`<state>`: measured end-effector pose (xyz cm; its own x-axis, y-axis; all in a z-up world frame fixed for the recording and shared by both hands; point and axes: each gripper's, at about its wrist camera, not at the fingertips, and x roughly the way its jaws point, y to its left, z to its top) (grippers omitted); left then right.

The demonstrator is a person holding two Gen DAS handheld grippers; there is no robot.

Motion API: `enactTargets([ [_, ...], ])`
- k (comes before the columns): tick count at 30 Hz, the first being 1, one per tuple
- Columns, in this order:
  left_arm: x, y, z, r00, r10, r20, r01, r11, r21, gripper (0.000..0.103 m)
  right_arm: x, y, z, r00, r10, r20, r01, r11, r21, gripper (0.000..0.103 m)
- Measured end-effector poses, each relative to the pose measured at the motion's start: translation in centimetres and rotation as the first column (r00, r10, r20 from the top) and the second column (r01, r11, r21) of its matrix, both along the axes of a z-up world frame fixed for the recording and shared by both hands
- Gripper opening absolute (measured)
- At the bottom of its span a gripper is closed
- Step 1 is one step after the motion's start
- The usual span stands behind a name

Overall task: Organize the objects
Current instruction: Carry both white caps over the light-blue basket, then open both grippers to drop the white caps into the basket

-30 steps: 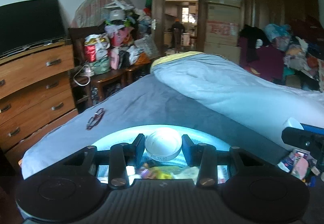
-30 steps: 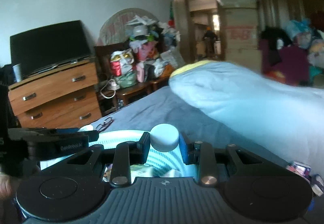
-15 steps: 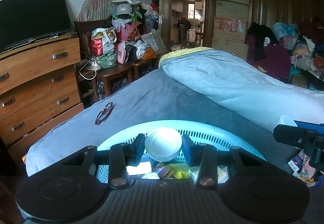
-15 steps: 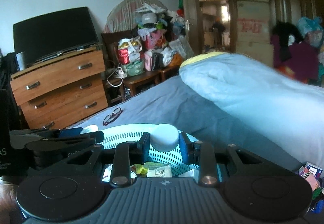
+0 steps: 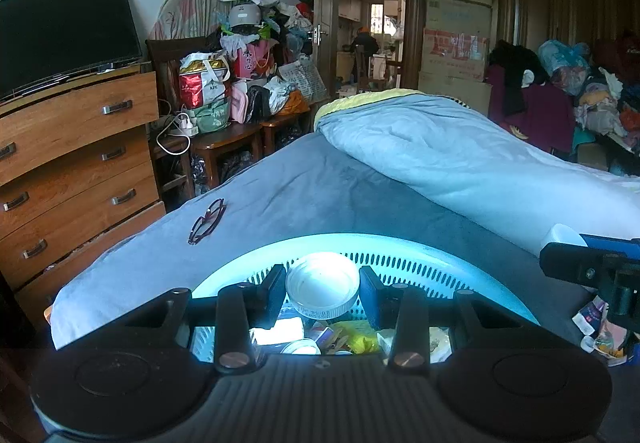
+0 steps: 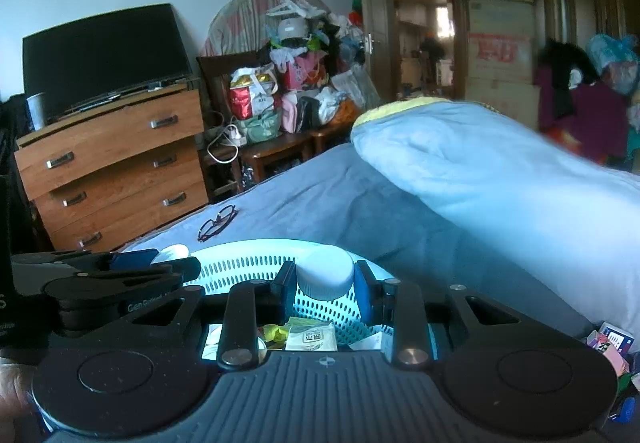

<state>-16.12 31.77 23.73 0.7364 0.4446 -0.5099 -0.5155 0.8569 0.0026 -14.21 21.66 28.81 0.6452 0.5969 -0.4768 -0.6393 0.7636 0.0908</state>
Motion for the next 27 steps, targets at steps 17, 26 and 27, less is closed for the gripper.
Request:
enactTargets([
  [17,-0.5,0.2,0.3,0.999,0.019,0.026,-0.02,0.999,0.033,0.081,-1.5,0.3,0.7,0.994,-0.016,0.104,0.021,0.999,-0.043,0.08],
  [26,0.2,-0.8,0.4,1.0,-0.003,0.023,0.002,0.999,0.042,0.081,-0.9,-0.7,0.7,0.995,-0.026,0.095,0.029,0.999,-0.031,0.08],
  [27,0.4,-1.1,0.4,1.0,-0.008,0.022,0.007,0.999,0.043,0.081,-0.8,-0.9,0.6,0.995,-0.029,0.093,0.031,0.999,-0.028,0.08],
])
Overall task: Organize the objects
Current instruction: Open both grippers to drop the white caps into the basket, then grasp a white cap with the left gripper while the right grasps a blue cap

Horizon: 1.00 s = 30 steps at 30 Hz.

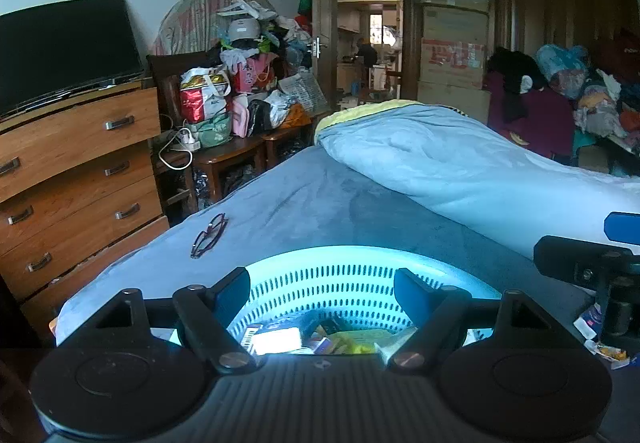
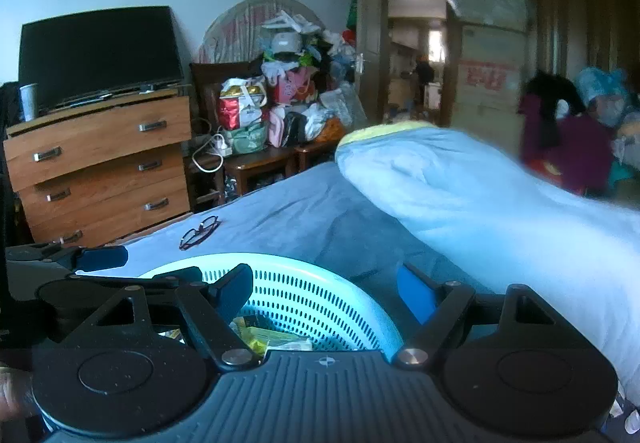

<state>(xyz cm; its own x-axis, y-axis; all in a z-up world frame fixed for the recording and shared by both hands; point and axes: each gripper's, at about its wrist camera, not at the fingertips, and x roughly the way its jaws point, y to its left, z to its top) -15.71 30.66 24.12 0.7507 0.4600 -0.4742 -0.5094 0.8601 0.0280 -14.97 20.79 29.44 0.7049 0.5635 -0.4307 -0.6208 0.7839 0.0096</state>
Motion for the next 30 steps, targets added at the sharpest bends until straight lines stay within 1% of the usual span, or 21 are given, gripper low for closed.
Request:
enactTargets([
  [3,0.5,-0.9,0.1,1.0,-0.024,0.006,0.024,1.0,0.001,0.081,0.3,-0.8,-0.2,1.0,-0.007,-0.005,0.007,1.0,0.013,0.08],
  [5,0.7,-2.1,0.5,0.998,-0.06,0.03,0.06,0.998,0.002,0.081,0.4,-2.0,-0.4,1.0,-0.02,0.007,0.019,0.999,0.028,0.08],
  [7,0.8,-3.9,1.3,0.991,-0.114,0.072,0.113,0.993,0.012,0.081,-0.3,-4.8,-0.8,0.995,-0.065,0.071,0.06,0.996,0.064,0.082],
  [8,1.0,-5.4,1.8,0.983,-0.158,0.098,0.156,0.987,0.025,0.081,-0.8,-6.3,-1.1,0.989,-0.101,0.103,0.094,0.993,0.074,0.083],
  [9,1.1,-6.9,2.0,0.972,-0.205,0.117,0.201,0.979,0.041,0.082,-1.3,-8.3,-1.7,0.979,-0.153,0.137,0.142,0.986,0.086,0.088],
  [10,1.5,-8.9,2.1,0.956,-0.262,0.131,0.256,0.965,0.062,0.083,-1.6,-10.9,-2.7,0.963,-0.218,0.156,0.204,0.974,0.102,0.093],
  [11,2.0,-10.7,2.0,0.942,-0.306,0.135,0.299,0.951,0.074,0.085,-1.8,-13.3,-3.8,0.95,-0.272,0.154,0.257,0.96,0.113,0.093],
  [12,2.6,-12.5,1.7,0.926,-0.353,0.133,0.345,0.935,0.08,0.087,-1.9,-15.4,-4.9,0.938,-0.317,0.139,0.303,0.946,0.117,0.093],
  [13,3.5,-14.7,1.1,0.903,-0.412,0.126,0.404,0.911,0.08,0.087,-2.0,-17.9,-6.4,0.926,-0.361,0.112,0.348,0.93,0.117,0.093],
  [14,4.4,-16.7,0.2,0.882,-0.457,0.113,0.451,0.889,0.078,0.088,-2.0,-20.1,-8.0,0.915,-0.396,0.079,0.387,0.915,0.109,0.093],
  [16,6.7,-20.9,-2.5,0.839,-0.541,0.061,0.538,0.841,0.061,0.087,-2.1,-24.5,-11.6,0.889,-0.458,0.015,0.456,0.888,0.054,0.093],
  [17,7.7,-22.7,-4.1,0.815,-0.579,0.036,0.577,0.815,0.051,0.085,-2.2,-26.6,-13.4,0.873,-0.487,-0.017,0.488,0.873,0.026,0.092],
  [18,8.9,-24.5,-5.8,0.784,-0.621,0.004,0.62,0.784,0.031,0.08,-2.4,-28.2,-14.8,0.861,-0.506,-0.043,0.507,0.862,0.008,0.092],
  [19,10.3,-26.5,-7.9,0.738,-0.673,-0.036,0.674,0.739,0.0,0.075,-2.7,-30.3,-16.4,0.847,-0.527,-0.072,0.528,0.849,-0.01,0.092],
  [20,11.5,-28.1,-9.7,0.698,-0.712,-0.069,0.713,0.701,-0.023,0.065,-2.8,-31.5,-17.5,0.835,-0.542,-0.091,0.543,0.84,-0.023,0.092],
  [21,12.6,-29.6,-11.5,0.66,-0.745,-0.099,0.745,0.666,-0.038,0.059,-2.9,-32.9,-18.5,0.824,-0.557,-0.107,0.557,0.83,-0.034,0.092],
  [22,13.9,-31.2,-13.4,0.624,-0.77,-0.133,0.773,0.633,-0.043,0.058,-3.0,-34.2,-19.4,0.814,-0.568,-0.12,0.568,0.822,-0.043,0.091],
  [23,15.3,-32.5,-15.0,0.601,-0.783,-0.161,0.788,0.614,-0.044,0.053,-3.1,-35.0,-20.1,0.805,-0.579,-0.127,0.578,0.815,-0.047,0.091],
  [24,16.5,-33.4,-16.4,0.594,-0.785,-0.177,0.792,0.609,-0.042,0.049,-3.1,-36.1,-20.8,0.795,-0.591,-0.133,0.591,0.805,-0.048,0.091],
  [28,21.5,-35.5,-20.0,0.587,-0.782,-0.21,0.79,0.61,-0.065,0.049,-3.1,-38.0,-22.9,0.771,-0.618,-0.156,0.621,0.783,-0.036,0.091],
  [30,23.3,-35.6,-21.0,0.583,-0.781,-0.225,0.79,0.61,-0.068,0.049,-3.1,-38.7,-23.7,0.762,-0.625,-0.171,0.63,0.776,-0.026,0.091],
])
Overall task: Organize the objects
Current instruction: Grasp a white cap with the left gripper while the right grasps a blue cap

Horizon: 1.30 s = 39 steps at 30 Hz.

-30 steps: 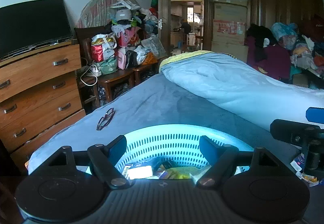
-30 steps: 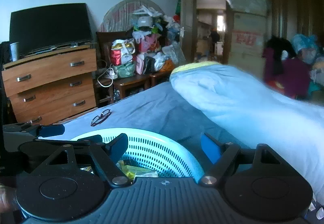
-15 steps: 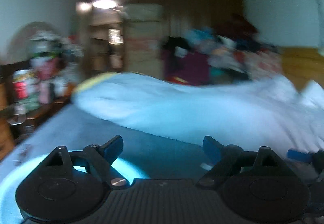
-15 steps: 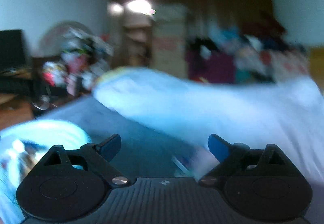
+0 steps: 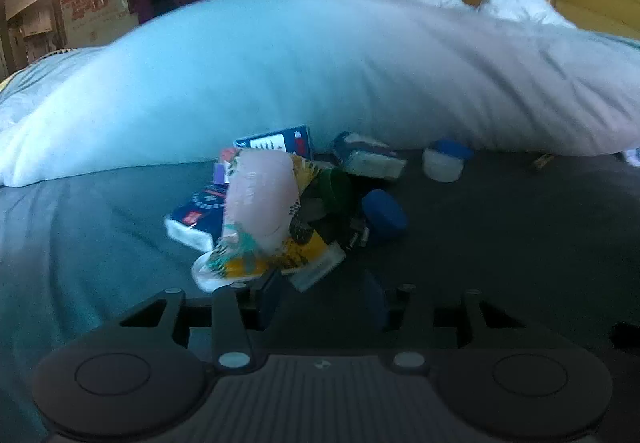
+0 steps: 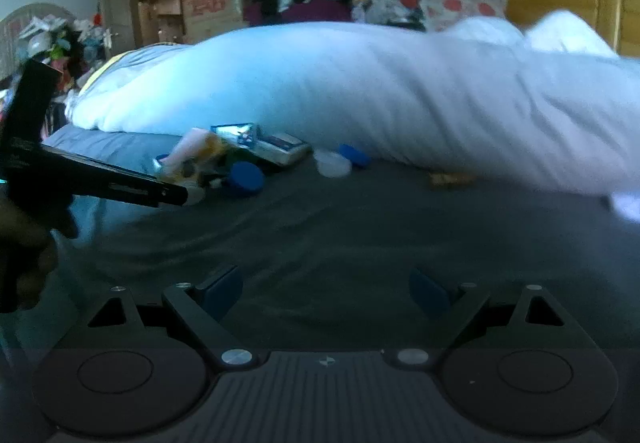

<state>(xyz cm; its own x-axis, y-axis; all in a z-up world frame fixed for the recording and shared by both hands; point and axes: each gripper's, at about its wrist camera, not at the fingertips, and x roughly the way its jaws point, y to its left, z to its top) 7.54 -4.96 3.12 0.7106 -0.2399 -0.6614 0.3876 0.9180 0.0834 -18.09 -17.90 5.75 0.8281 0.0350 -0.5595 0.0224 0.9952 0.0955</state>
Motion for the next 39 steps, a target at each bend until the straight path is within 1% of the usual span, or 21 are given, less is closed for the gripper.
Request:
enactTargets([
  [4,2.1,-0.1,-1.5,1.0,0.011,-0.012,-0.011,1.0,0.006,0.05,1.0,-1.0,-0.9,1.0,0.009,-0.008,-0.009,0.999,0.031,0.089],
  [5,2.3,-0.2,-2.0,1.0,0.015,-0.025,-0.014,1.0,0.008,0.045,1.3,-1.1,-1.0,1.0,0.014,-0.012,-0.013,0.999,0.035,0.087],
  [6,2.1,-0.2,-2.2,0.999,0.016,-0.029,-0.016,1.0,0.0,0.029,1.6,-0.9,-1.0,1.0,0.018,-0.015,-0.018,0.999,0.04,0.081],
  [7,1.6,-0.3,-2.3,1.0,0.012,-0.017,-0.012,1.0,-0.004,0.019,1.5,-0.9,-1.0,1.0,0.024,-0.015,-0.023,0.999,0.043,0.074],
  [8,0.9,-0.5,-2.3,1.0,0.001,-0.009,-0.001,1.0,0.0,0.006,1.6,-0.9,-1.0,1.0,0.026,-0.014,-0.025,0.999,0.04,0.071],
  [9,0.3,-0.7,-2.2,1.0,-0.014,0.008,0.014,1.0,0.007,0.0,1.6,-0.9,-0.9,0.999,0.029,-0.014,-0.029,0.999,0.036,0.066],
  [12,-2.6,-0.4,-1.1,0.997,-0.054,0.049,0.054,0.999,-0.004,0.0,1.5,-0.7,-0.8,0.999,0.038,-0.013,-0.037,0.998,0.041,0.062],
  [16,-7.1,1.0,0.0,0.993,-0.116,0.034,0.118,0.992,-0.056,0.001,1.3,-0.4,-0.5,0.999,0.046,0.008,-0.047,0.998,0.042,0.062],
  [17,-7.8,1.2,-0.2,0.992,-0.123,0.033,0.124,0.991,-0.041,0.005,1.4,-0.3,-0.5,0.999,0.053,0.009,-0.054,0.997,0.047,0.062],
  [18,-8.2,1.2,-0.5,0.993,-0.113,0.039,0.114,0.993,-0.02,0.013,1.6,-0.3,-0.5,0.998,0.063,0.01,-0.063,0.996,0.058,0.063],
  [19,-8.2,1.2,-0.8,0.995,-0.098,0.036,0.098,0.995,-0.012,0.015,2.2,-0.1,-0.5,0.997,0.075,0.017,-0.076,0.995,0.067,0.064],
  [21,-8.1,2.2,-0.8,0.998,-0.058,0.021,0.059,0.998,-0.036,0.019,4.1,0.5,-0.2,0.993,0.109,0.038,-0.112,0.991,0.069,0.064],
  [22,-8.1,2.8,-0.5,0.999,-0.032,0.026,0.034,0.998,-0.048,0.019,6.0,0.5,-0.2,0.992,0.123,0.037,-0.126,0.986,0.106,0.064],
  [25,-8.1,3.8,0.2,0.999,0.02,0.031,-0.018,0.998,-0.068,0.024,12.0,-0.1,-0.1,0.995,0.1,-0.001,-0.096,0.953,0.287,0.064],
  [29,-7.7,5.0,0.9,0.998,0.056,0.039,-0.054,0.996,-0.071,0.028,18.2,1.0,-0.9,0.993,0.112,-0.034,-0.093,0.933,0.347,0.063],
  [30,-7.6,5.2,1.0,0.997,0.064,0.043,-0.061,0.996,-0.069,0.031,19.3,1.4,-1.2,0.992,0.118,-0.049,-0.093,0.93,0.356,0.063],
  [33,-7.0,5.9,1.0,0.995,0.09,0.045,-0.087,0.993,-0.078,0.033,20.5,2.2,-2.3,0.99,0.111,-0.089,-0.076,0.941,0.331,0.06],
  [35,-6.6,6.1,0.9,0.994,0.102,0.042,-0.098,0.991,-0.086,0.034,20.3,2.1,-2.8,0.992,0.097,-0.084,-0.064,0.939,0.337,0.05],
  [36,-6.3,6.1,0.9,0.992,0.112,0.049,-0.108,0.99,-0.086,0.035,20.1,2.0,-2.8,0.992,0.102,-0.076,-0.069,0.935,0.347,0.04],
  [37,-5.9,6.1,1.0,0.991,0.122,0.062,-0.116,0.989,-0.086,0.036,19.8,1.8,-2.6,0.992,0.106,-0.069,-0.075,0.931,0.357,0.04],
  [39,-4.9,6.1,1.1,0.984,0.151,0.092,-0.143,0.986,-0.085,0.04,18.3,1.6,-1.3,0.996,0.089,-0.027,-0.076,0.943,0.324,0.041],
])
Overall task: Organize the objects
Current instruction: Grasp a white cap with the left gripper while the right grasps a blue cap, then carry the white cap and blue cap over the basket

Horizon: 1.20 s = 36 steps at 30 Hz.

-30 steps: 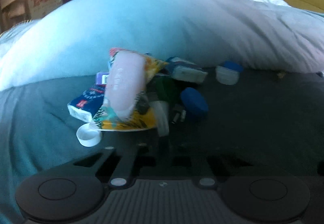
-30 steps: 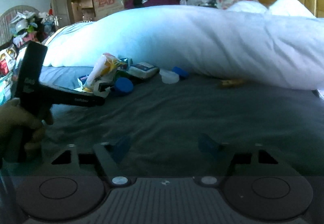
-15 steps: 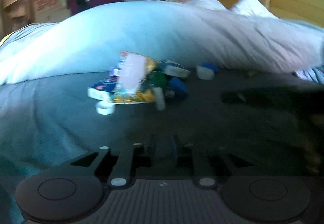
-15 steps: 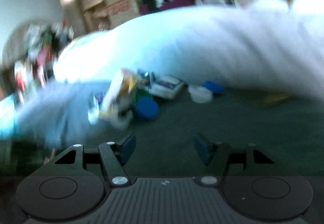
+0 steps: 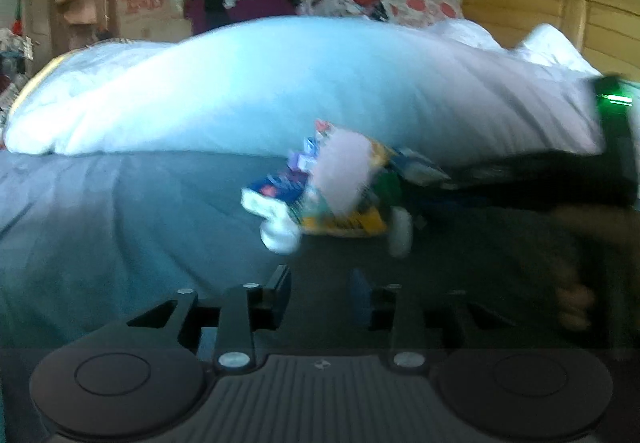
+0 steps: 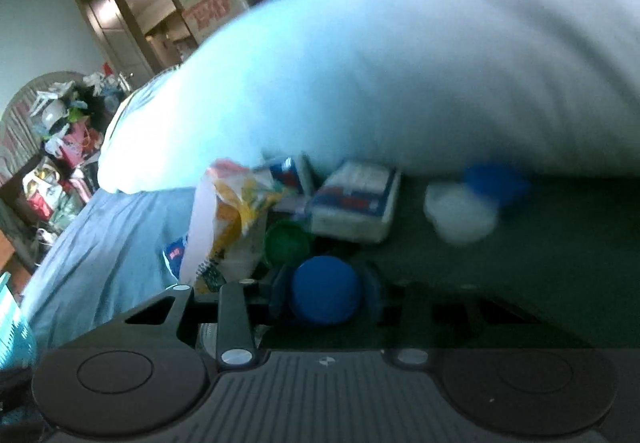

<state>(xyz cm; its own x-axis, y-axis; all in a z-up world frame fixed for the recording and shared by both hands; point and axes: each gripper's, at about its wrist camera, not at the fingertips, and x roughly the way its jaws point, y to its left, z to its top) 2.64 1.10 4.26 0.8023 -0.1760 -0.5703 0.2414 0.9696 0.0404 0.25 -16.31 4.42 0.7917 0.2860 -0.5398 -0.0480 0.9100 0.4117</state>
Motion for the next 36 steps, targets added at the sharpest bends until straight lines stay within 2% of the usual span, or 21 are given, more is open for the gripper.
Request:
enactTargets([
  [2,1.6,0.1,0.1,0.999,0.041,0.028,-0.041,0.999,-0.009,0.042,-1.8,-0.4,1.5,0.999,-0.001,0.043,0.003,0.999,-0.051,0.041],
  [3,2.6,0.1,0.0,0.997,0.062,0.038,-0.062,0.998,-0.003,0.042,-3.0,-0.2,2.3,0.998,0.007,0.061,0.001,0.99,-0.138,0.041],
  [6,5.6,-0.5,-1.1,0.996,0.083,0.028,-0.084,0.995,0.054,0.044,-6.5,0.9,2.9,0.996,0.052,0.076,-0.017,0.915,-0.403,0.041],
  [8,7.1,-0.8,-2.2,0.997,0.082,0.006,-0.082,0.993,0.08,0.044,-8.0,1.1,2.0,0.997,0.067,0.043,-0.041,0.891,-0.452,0.041],
  [13,9.3,-1.6,-3.6,0.997,0.051,-0.054,-0.044,0.99,0.135,0.047,-8.7,1.4,-0.5,0.997,0.072,0.009,-0.062,0.904,-0.424,0.041],
  [15,9.5,-1.6,-3.9,0.997,0.056,-0.047,-0.049,0.989,0.14,0.055,-8.7,1.1,-1.0,0.998,0.065,0.004,-0.057,0.914,-0.402,0.042],
  [18,9.8,-1.7,-4.1,0.997,0.062,-0.046,-0.054,0.988,0.145,0.056,-8.6,0.7,-1.4,0.998,0.058,-0.002,-0.054,0.926,-0.375,0.043],
  [19,9.7,-1.8,-4.1,0.997,0.058,-0.043,-0.05,0.987,0.152,0.053,-8.6,0.8,-1.4,0.998,0.062,-0.004,-0.059,0.925,-0.375,0.041],
  [20,9.5,-1.9,-4.0,0.998,0.046,-0.041,-0.04,0.987,0.154,0.041,-8.6,0.8,-1.4,0.998,0.061,-0.002,-0.057,0.924,-0.377,0.041],
  [21,9.3,-2.1,-4.0,0.999,0.035,-0.04,-0.028,0.987,0.16,0.033,-8.6,0.7,-1.4,0.998,0.06,0.001,-0.055,0.924,-0.378,0.04],
  [23,8.5,-2.4,-3.6,0.999,0.033,-0.025,-0.028,0.984,0.178,0.033,-8.8,0.6,-1.2,0.999,0.047,0.016,-0.037,0.927,-0.374,0.04],
  [27,5.9,-2.1,-1.2,0.998,0.058,-0.016,-0.055,0.99,0.126,0.033,-9.5,0.2,0.1,0.998,0.024,0.05,-0.004,0.931,-0.364,0.04],
  [31,1.6,-2.2,3.0,0.997,0.072,0.033,-0.074,0.995,0.069,0.033,-11.2,0.5,2.9,0.997,0.002,0.082,0.026,0.939,-0.342,0.04],
  [36,-2.6,-2.9,8.4,0.993,0.087,0.085,-0.092,0.994,0.052,0.033,-13.7,2.7,7.0,0.99,0.011,0.137,0.035,0.944,-0.329,0.04],
])
